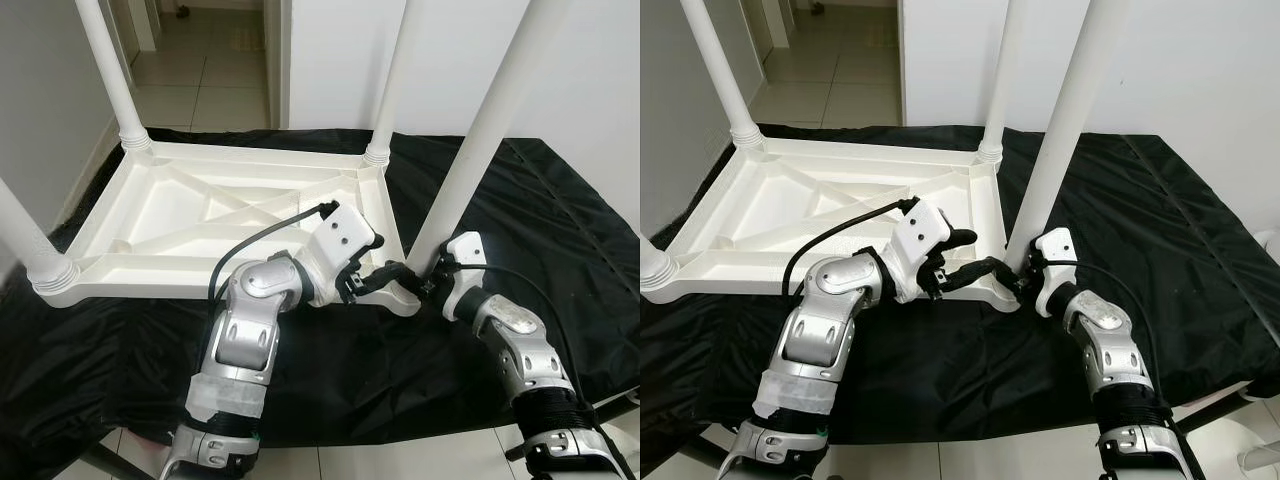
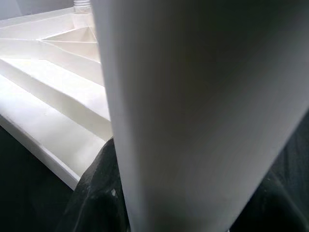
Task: Building children table
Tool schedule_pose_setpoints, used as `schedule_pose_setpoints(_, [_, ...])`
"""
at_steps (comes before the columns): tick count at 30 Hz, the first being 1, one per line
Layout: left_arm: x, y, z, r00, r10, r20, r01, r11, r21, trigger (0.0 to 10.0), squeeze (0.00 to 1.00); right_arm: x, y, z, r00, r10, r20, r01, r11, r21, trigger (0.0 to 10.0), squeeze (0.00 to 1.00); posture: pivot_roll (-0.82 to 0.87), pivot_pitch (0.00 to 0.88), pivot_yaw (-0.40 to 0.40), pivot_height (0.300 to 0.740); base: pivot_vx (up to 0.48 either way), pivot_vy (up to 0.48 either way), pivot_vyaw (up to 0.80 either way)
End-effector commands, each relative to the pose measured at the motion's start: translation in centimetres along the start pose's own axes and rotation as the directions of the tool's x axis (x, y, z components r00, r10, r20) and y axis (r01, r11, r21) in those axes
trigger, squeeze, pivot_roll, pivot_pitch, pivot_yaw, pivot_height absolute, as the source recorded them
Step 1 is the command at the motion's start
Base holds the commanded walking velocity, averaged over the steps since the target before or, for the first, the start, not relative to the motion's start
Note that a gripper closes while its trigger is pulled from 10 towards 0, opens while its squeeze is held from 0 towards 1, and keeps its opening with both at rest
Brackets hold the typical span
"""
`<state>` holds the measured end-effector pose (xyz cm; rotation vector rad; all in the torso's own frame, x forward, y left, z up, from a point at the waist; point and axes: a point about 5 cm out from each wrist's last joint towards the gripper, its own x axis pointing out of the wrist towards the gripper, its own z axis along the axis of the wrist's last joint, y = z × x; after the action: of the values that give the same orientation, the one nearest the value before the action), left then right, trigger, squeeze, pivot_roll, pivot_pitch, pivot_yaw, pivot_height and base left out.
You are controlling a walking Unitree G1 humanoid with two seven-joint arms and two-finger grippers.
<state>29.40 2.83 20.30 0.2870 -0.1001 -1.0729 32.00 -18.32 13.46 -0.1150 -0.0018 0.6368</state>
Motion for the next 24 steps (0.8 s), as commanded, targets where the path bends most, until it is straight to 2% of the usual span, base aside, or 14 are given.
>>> schedule_pose_setpoints(1, [-0.1, 1.0, -0.1, 0.965, 0.261, -0.009, -0.261, 0.965, 0.003, 10.0, 0.0, 0.0, 1.2, -0.6, 1.0, 0.017, -0.009, -0.017, 1.0, 0.02, 10.0, 0.0, 0.0, 0.0, -0.065, 0.74, 0.0, 0.0, 0.0])
schedule_pose_setpoints(5, [-0.2, 0.8, -0.3, 0.965, 0.261, -0.013, -0.261, 0.965, 0.002, 10.0, 0.0, -0.2, 1.3, -0.5, 1.0, -0.027, -0.007, 0.028, 0.999, 0.02, 10.0, 0.0, 0.01, 0.0, -0.074, 0.74, 0.0, 0.0, 0.0])
schedule_pose_setpoints(7, [-0.2, 0.8, -0.4, 0.965, 0.261, -0.018, -0.261, 0.965, 0.002, 10.0, 0.0, -0.4, 1.0, -0.3, 0.994, -0.105, -0.026, 0.105, 0.994, 0.003, 10.0, 0.0, 0.01, 0.0, -0.078, 0.74, 0.0, 0.0, 0.0])
schedule_pose_setpoints(10, [-0.3, 0.8, -0.4, 0.965, 0.262, -0.018, -0.262, 0.965, 0.002, 10.0, 0.0, -0.4, 1.0, -0.3, 0.993, -0.112, -0.027, 0.112, 0.994, 0.002, 10.0, 0.0, 0.01, 0.0, -0.078, 0.74, 0.0, 0.0, 0.0])
schedule_pose_setpoints(11, [-0.4, 0.8, -0.5, 0.964, 0.266, -0.022, -0.266, 0.964, -0.001, 10.0, 0.0, -0.6, 0.9, 0.0, 0.983, -0.182, -0.027, 0.183, 0.983, 0.014, 10.0, 0.0, 0.01, 0.0, -0.085, 0.74, 0.0, 0.0, 0.0])
schedule_pose_setpoints(12, [-0.4, 0.8, -0.5, 0.964, 0.266, -0.022, -0.266, 0.964, -0.001, 10.0, 0.0, -0.6, 0.9, 0.0, 0.983, -0.182, -0.027, 0.183, 0.983, 0.014, 10.0, 0.0, 0.01, 0.0, -0.085, 0.74, 0.0, 0.0, 0.0])
schedule_pose_setpoints(13, [-0.6, 0.8, -0.7, 0.961, 0.274, -0.031, -0.274, 0.962, -0.004, 10.0, 0.0, -1.2, 0.8, 0.3, 0.931, -0.364, -0.033, 0.365, 0.928, 0.074, 10.0, 0.0, 0.01, 0.0, -0.09, 0.74, 0.0, 0.0, 0.0])
schedule_pose_setpoints(14, [-0.7, 0.9, -0.8, 0.96, 0.277, -0.035, -0.277, 0.961, -0.003, 10.0, 0.0, -1.5, 0.8, 0.3, 0.903, -0.427, -0.039, 0.429, 0.898, 0.097, 10.0, 0.0, 0.01, 0.0, -0.09, 0.74, 0.0, 0.0, 0.0])
schedule_pose_setpoints(18, [-0.8, 1.0, -0.9, 0.959, 0.28, -0.041, -0.28, 0.96, -0.001, 10.0, 0.0, -1.8, 0.9, 0.4, 0.862, -0.506, -0.035, 0.507, 0.856, 0.098, 10.0, 0.0, 0.0, 0.0, -0.09, 0.74, 0.0, 0.0, 0.0])
schedule_pose_setpoints(19, [-0.8, 1.0, -0.9, 0.959, 0.28, -0.041, -0.28, 0.96, -0.001, 10.0, 0.0, -1.8, 0.9, 0.4, 0.862, -0.506, -0.035, 0.507, 0.856, 0.098, 10.0, 0.0, 0.0, 0.0, -0.09, 0.74, 0.0, 0.0, 0.0])
schedule_pose_setpoints(21, [-0.9, 1.0, -1.0, 0.958, 0.282, -0.045, -0.283, 0.959, -0.002, 10.0, 0.0, -2.2, 0.9, 0.3, 0.796, -0.604, -0.034, 0.603, 0.789, 0.117, 10.0, 0.0, 0.0, 0.0, -0.101, 0.74, 0.0, 0.0, 0.0])
schedule_pose_setpoints(23, [-0.9, 1.0, -1.0, 0.958, 0.282, -0.045, -0.283, 0.959, -0.002, 10.0, 0.0, -2.2, 0.9, 0.3, 0.796, -0.604, -0.034, 0.603, 0.789, 0.117, 10.0, 0.0, 0.0, 0.0, -0.101, 0.74, 0.0, 0.0, 0.0])
schedule_pose_setpoints(24, [-0.9, 1.0, -1.0, 0.958, 0.283, -0.046, -0.283, 0.959, -0.002, 10.0, 0.0, -2.3, 0.9, 0.3, 0.77, -0.637, -0.035, 0.636, 0.762, 0.121, 10.0, 0.0, 0.0, 0.0, -0.101, 0.74, 0.0, 0.0, 0.0])
